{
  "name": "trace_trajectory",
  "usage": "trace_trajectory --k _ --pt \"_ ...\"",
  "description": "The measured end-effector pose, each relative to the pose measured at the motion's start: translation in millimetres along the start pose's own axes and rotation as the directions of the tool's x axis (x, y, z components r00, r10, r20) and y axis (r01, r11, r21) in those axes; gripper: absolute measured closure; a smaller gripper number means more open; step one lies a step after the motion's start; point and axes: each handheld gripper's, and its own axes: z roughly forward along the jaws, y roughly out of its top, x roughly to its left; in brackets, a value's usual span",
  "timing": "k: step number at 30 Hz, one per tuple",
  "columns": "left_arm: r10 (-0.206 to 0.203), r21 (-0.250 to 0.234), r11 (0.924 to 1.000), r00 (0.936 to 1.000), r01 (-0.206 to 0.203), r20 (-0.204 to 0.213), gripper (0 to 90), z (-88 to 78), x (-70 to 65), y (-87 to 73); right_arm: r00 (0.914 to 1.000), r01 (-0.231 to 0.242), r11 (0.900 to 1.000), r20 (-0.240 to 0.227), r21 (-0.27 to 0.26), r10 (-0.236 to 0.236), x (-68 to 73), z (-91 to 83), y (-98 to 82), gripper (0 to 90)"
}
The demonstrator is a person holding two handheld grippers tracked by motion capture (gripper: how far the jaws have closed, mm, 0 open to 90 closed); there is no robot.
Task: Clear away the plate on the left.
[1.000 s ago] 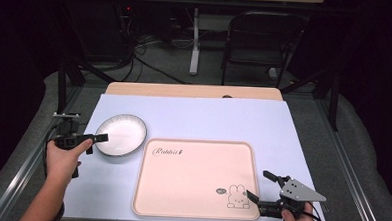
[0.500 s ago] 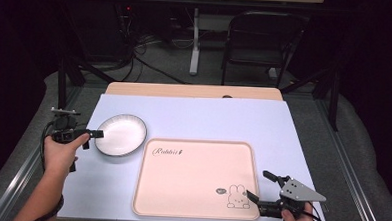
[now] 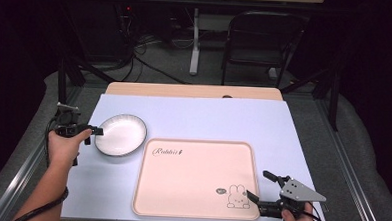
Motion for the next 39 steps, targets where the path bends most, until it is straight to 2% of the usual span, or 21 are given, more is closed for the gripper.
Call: trace_trajectory --k 14,20,28,34,39 --pt "-0.037 0.043 0.9983 0.9986 0.039 -0.039 39.9 19.9 10.2 8.7 1.0 0.0 1.0 0.0 0.0 0.0 -0.1 0.0 0.0 14.8" --pt "-0.062 0.052 0.9966 0.9973 0.064 -0.039 39.9 28.2 14.5 9.7 1.0 -0.002 1.0 -0.001 -0.002 0.002 -0.1 0.6 -0.1 14.8" --pt "-0.061 0.076 0.995 0.9972 0.064 -0.044 39.9 40.6 12.1 8.9 1.0 -0.001 1.0 -0.002 -0.003 0.001 -0.2 0.5 -0.1 14.8" --pt "-0.083 0.088 0.9925 0.9959 0.086 -0.038 40.2 48.6 12.4 7.0 1.0 -0.001 1.0 -0.001 0.0 0.001 -0.3 -0.1 -0.1 14.8" --pt "-0.084 0.092 0.992 0.9961 0.086 -0.026 40.5 52.1 12.5 6.1 1.0 0.001 1.0 -0.002 -0.001 -0.001 0.1 -0.4 -0.1 14.8"
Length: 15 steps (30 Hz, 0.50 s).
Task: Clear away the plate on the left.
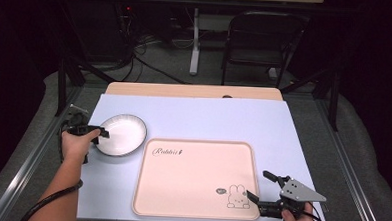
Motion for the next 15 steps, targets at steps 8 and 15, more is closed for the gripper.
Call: trace_trajectory --k 8,15 --pt "-0.012 0.01 0.9999 0.9998 0.012 0.015 42.0 4.7 -0.6 -0.4 1.0 0.0 1.0 0.0 0.001 0.0 0.0 0.1 0.0 14.8" --pt "-0.036 0.015 0.9993 0.9988 0.036 0.034 43.8 11.4 2.0 -2.6 1.0 0.004 1.0 -0.002 0.0 -0.004 0.0 0.1 0.0 14.8"
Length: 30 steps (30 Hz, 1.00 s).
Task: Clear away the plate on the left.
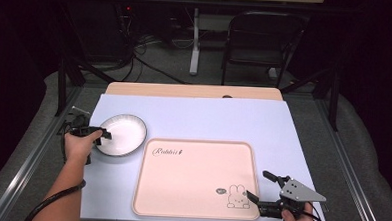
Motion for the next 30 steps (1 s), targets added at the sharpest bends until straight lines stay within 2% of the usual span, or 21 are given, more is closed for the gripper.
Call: trace_trajectory --k 7,12,23,30 --pt "-0.011 -0.004 0.9999 0.9998 0.011 0.013 45.7 -0.3 2.3 -0.4 1.0 -0.001 1.0 -0.001 0.002 0.001 0.2 0.1 0.0 14.8" --pt "-0.023 -0.009 0.9997 0.9997 0.023 0.011 51.6 -0.9 4.6 -1.0 1.0 -0.001 1.0 -0.002 0.003 0.001 0.2 0.2 0.0 14.8" --pt "-0.026 -0.001 0.9997 0.9991 0.026 -0.033 61.2 -1.0 3.5 0.2 1.0 0.0 1.0 -0.002 0.002 0.0 0.3 0.1 0.0 14.8" --pt "-0.018 0.004 0.9998 0.9979 0.018 -0.062 63.4 -0.3 0.7 0.9 1.0 0.001 1.0 -0.004 0.002 -0.001 0.4 0.1 0.0 14.8"
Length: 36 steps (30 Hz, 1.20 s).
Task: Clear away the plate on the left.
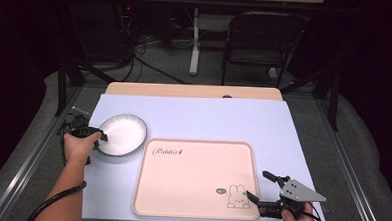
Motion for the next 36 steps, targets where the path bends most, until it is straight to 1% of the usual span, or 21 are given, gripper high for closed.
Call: trace_trajectory --k 6,11,14,18,22,33,36 --pt "-0.008 -0.001 1.0 1.0 0.008 -0.002 64.2 -0.2 -0.2 0.3 1.0 0.0 1.0 -0.001 0.001 0.0 0.0 0.1 0.0 14.8" --pt "-0.028 -0.002 0.9996 0.9996 0.028 0.002 66.4 -0.9 0.9 0.6 1.0 0.0 1.0 -0.002 0.0 0.0 0.0 0.2 0.0 14.8" --pt "-0.053 0.001 0.9986 0.9985 0.053 0.018 69.0 -1.9 3.5 1.1 1.0 -0.002 1.0 -0.002 0.0 0.002 -0.1 0.6 -0.1 14.8" --pt "-0.075 -0.005 0.9972 0.997 0.075 0.02 71.7 -3.0 4.6 1.0 1.0 -0.003 1.0 -0.002 -0.001 0.003 0.0 0.6 -0.1 14.8" --pt "-0.099 -0.005 0.995 0.9941 0.1 0.043 75.3 -5.9 6.9 1.1 1.0 -0.003 1.0 -0.002 0.0 0.003 0.0 0.7 -0.1 14.8" --pt "-0.085 0.001 0.9963 0.9949 0.085 0.053 81.1 -17.7 4.3 4.5 1.0 -0.003 1.0 -0.001 0.004 0.003 -0.1 0.8 0.0 14.8" --pt "-0.098 -0.009 0.9951 0.992 0.099 0.079 82.7 -22.0 4.5 5.3 1.0 -0.003 1.0 -0.001 0.003 0.003 -0.3 0.9 0.0 14.8"
